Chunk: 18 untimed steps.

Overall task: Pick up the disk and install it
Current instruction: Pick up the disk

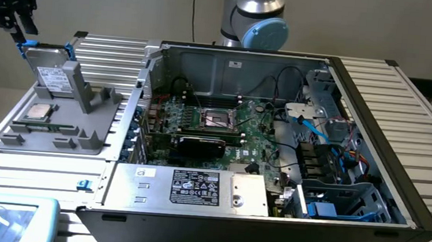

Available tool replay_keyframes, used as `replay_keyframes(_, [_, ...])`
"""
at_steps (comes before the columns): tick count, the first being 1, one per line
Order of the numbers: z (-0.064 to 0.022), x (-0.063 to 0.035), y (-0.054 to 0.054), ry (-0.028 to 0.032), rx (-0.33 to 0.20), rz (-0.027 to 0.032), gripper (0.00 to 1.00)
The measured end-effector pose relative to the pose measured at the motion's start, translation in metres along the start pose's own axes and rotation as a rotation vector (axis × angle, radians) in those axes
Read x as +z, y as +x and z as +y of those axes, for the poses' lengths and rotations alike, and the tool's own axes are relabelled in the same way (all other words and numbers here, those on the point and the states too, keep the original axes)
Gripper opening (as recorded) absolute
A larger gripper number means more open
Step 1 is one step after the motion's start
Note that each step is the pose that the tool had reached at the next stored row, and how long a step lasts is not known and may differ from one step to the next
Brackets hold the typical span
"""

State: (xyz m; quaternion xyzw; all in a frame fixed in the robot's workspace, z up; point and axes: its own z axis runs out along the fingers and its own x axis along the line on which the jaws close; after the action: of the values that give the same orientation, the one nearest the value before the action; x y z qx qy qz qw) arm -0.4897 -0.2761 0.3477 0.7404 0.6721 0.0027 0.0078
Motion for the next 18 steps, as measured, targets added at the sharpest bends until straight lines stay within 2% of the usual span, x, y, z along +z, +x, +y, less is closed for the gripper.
replay_keyframes(8, [0.0,0.0001,0.0,0.0,0.0,0.0001,0.45])
replay_keyframes(10, [0.0,0.0001,0.0,0.0,0.0,0.0001,0.47])
replay_keyframes(11, [0.0,0.0002,0.0,0.0,0.0,0.0001,0.54])
replay_keyframes(18, [-0.0004,0.0017,0.0031,-0.0001,0.0,0.0007,0.54])
